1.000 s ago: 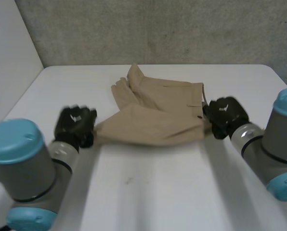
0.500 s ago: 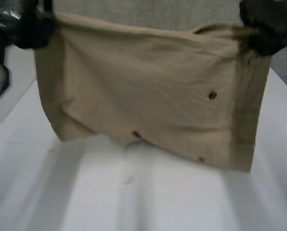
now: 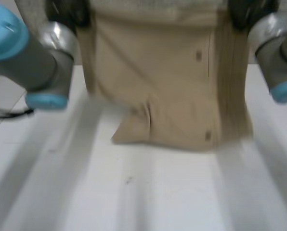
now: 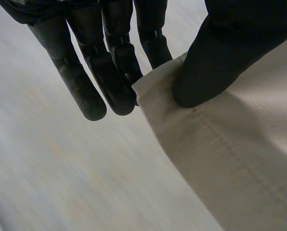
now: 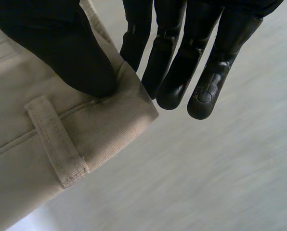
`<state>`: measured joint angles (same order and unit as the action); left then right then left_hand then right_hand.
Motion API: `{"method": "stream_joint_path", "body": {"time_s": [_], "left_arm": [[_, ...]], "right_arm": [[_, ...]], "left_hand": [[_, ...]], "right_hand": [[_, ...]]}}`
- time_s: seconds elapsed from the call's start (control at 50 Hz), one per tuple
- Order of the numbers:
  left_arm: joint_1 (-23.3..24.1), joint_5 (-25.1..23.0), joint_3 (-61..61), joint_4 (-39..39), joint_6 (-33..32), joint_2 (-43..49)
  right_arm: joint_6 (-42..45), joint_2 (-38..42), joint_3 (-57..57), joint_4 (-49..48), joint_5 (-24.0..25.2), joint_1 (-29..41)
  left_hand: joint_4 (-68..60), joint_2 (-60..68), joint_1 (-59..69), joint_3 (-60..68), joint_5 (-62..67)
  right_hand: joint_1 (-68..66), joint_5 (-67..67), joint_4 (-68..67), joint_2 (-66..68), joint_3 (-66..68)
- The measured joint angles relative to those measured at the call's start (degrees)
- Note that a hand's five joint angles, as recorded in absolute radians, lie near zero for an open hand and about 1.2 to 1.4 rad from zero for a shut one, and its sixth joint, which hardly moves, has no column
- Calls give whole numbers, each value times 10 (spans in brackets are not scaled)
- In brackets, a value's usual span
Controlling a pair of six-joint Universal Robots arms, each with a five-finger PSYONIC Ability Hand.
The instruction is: Fold the shorts.
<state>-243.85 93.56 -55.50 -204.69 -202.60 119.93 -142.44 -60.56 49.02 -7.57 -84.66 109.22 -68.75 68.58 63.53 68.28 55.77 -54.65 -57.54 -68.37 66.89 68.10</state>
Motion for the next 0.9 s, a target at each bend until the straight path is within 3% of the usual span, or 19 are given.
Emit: {"method": "stream_joint_path", "body": {"time_s": [0.06,0.12,0.2,0.5,0.64,0.78,0.9], "left_arm": [[-8,1,13,-95,-2,-42],[-14,1,5,-142,0,-73],[-17,1,-18,-148,6,-95],[-27,-5,-321,-72,71,-135],[-20,-7,-486,-68,67,-120],[-14,-6,-548,-39,60,-118],[-14,-6,-570,68,56,-165]], "right_arm": [[-24,-39,-12,-92,-14,8],[-43,-82,3,-143,-19,10],[-53,-111,33,-151,-18,10],[-60,-121,250,-47,-10,9],[-48,-26,363,-17,-8,14],[-24,2,401,16,-7,16],[25,-47,449,46,-6,9]], "left_hand": [[0,0,0,0,0],[0,0,0,0,0],[0,0,0,0,0],[0,0,0,0,0],[0,0,0,0,0],[0,0,0,0,0],[0,0,0,0,0]], "right_hand": [[0,0,0,0,0],[0,0,0,0,0],[0,0,0,0,0],[0,0,0,0,0],[0,0,0,0,0],[0,0,0,0,0],[0,0,0,0,0]]}}
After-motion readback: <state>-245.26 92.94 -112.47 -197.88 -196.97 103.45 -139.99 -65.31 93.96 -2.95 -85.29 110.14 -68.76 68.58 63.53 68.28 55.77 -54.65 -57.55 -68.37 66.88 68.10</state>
